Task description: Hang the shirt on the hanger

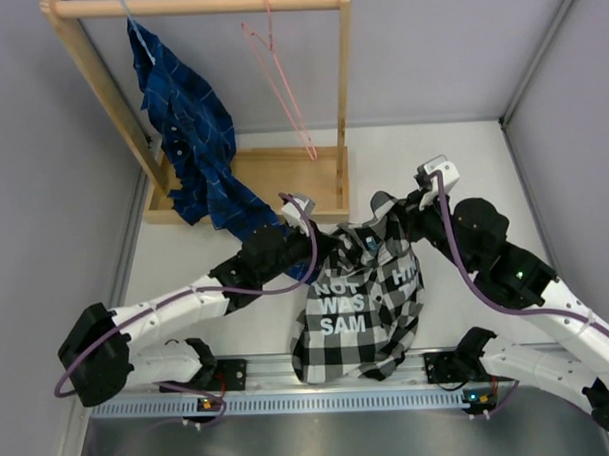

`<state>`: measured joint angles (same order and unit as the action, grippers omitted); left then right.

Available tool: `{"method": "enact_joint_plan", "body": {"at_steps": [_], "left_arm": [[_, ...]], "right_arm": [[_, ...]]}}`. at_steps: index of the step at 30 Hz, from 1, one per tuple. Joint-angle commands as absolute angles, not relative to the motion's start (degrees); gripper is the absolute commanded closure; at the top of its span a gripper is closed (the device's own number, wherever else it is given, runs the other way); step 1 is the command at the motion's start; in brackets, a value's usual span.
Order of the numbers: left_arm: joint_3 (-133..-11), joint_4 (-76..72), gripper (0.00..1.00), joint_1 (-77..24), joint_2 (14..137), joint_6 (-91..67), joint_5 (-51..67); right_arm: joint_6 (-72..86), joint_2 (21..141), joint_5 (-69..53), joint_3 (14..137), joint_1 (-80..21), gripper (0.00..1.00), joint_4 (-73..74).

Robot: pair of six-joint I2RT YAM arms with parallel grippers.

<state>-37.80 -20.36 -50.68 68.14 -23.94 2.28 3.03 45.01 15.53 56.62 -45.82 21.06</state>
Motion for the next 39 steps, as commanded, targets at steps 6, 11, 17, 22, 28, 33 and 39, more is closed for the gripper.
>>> {"method": "enact_joint_plan", "body": {"at_steps": [6, 11, 17, 22, 28, 33, 39], "left_arm": [[-51.83, -13.10, 1.00, -52.47, 49.15, -9.61, -17.84], [-75.38, -2.04, 1.00, -52.47, 50.18, -4.05, -9.34], [-69.57, -1.76, 1.00, -52.47, 45.37, -8.95, -3.87], [-50.58, -4.47, 1.00, -52.47, 39.47, -18.96, -5.44], [-25.32, -3.96, 1.00, -52.47, 31.47, -39.97, -27.05], [-30.13, 5.62, 1.00, -52.38, 38.13, -40.62, -31.12], [-39.80, 11.42, 1.00, -52.03, 54.47, -38.06, -27.00]], "right_arm": [[4.04, 48.60, 4.18, 73.36, -45.62, 1.00, 21.27], [4.31, 54.91, -7.79, 93.11, -45.70, 1.00, 25.30], [9.21, 51.97, -3.98, 88.88, -45.70, 1.00, 28.39], [14.75, 43.43, -0.35, 69.91, -45.70, 1.00, 27.69], [24.60, 36.04, 1.49, 42.56, -45.70, 1.00, 22.50], [23.03, 38.23, 0.35, 44.99, -45.70, 0.83, 23.46], [18.11, 44.64, 2.64, 56.32, -45.70, 0.00, 26.37]]}}
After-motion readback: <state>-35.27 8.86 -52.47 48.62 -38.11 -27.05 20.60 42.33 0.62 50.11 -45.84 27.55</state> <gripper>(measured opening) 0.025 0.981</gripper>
